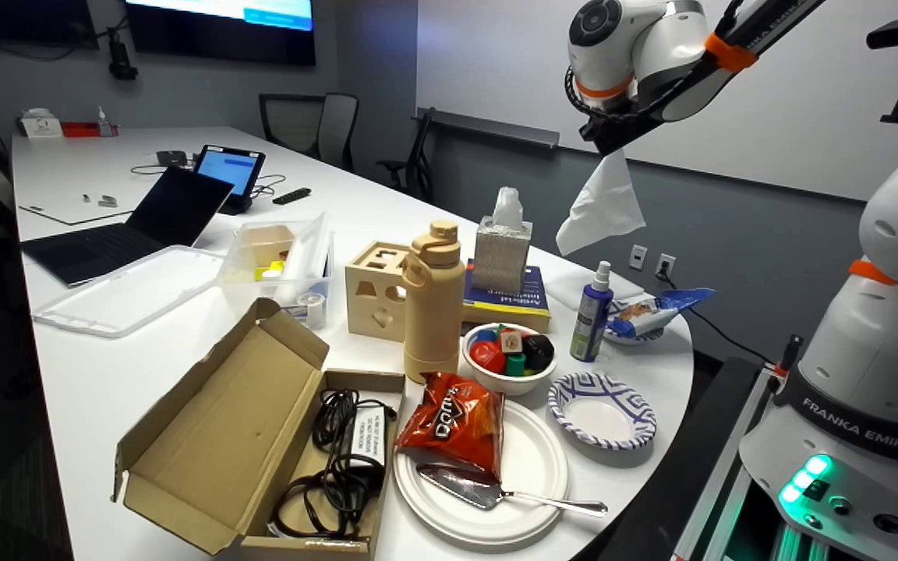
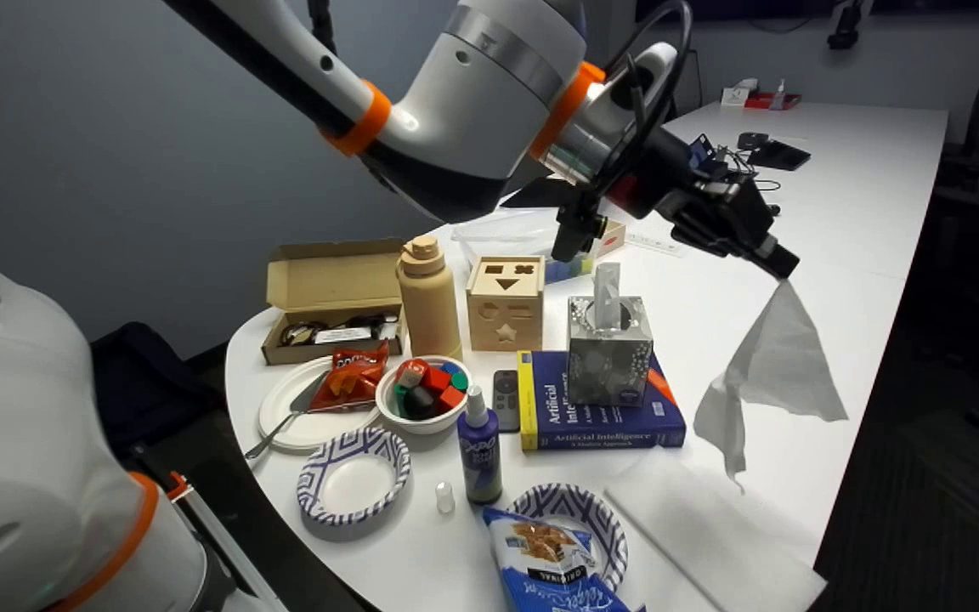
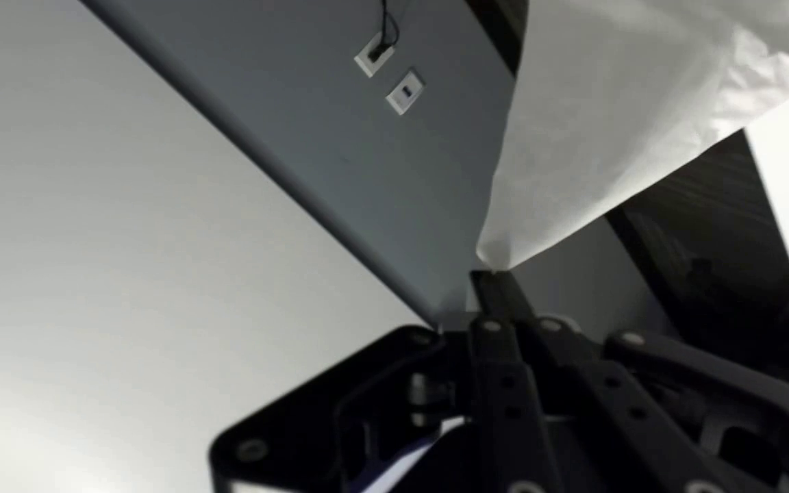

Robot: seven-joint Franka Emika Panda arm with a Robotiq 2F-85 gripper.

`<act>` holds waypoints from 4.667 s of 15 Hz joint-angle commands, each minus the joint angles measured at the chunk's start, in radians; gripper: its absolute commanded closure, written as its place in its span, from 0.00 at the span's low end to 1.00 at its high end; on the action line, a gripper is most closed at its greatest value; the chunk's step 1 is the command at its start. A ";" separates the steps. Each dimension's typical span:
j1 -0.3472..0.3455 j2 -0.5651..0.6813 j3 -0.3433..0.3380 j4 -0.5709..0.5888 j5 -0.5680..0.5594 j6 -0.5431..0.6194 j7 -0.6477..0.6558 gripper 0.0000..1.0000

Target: Remove the white cloth from the plate and put it on the blue book

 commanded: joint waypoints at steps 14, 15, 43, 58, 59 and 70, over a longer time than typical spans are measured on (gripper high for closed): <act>0.119 0.331 0.074 -0.043 -0.166 -0.297 0.178 1.00; 0.116 0.356 0.074 -0.023 -0.164 -0.289 0.175 1.00; -0.048 0.187 0.073 -0.255 0.703 0.708 -0.597 1.00; 0.031 0.061 0.046 -0.320 1.121 0.714 -0.947 0.21; 0.041 0.034 0.041 -0.325 1.146 0.706 -0.966 0.15; -0.062 0.120 -0.021 -0.307 1.321 0.614 -0.994 0.00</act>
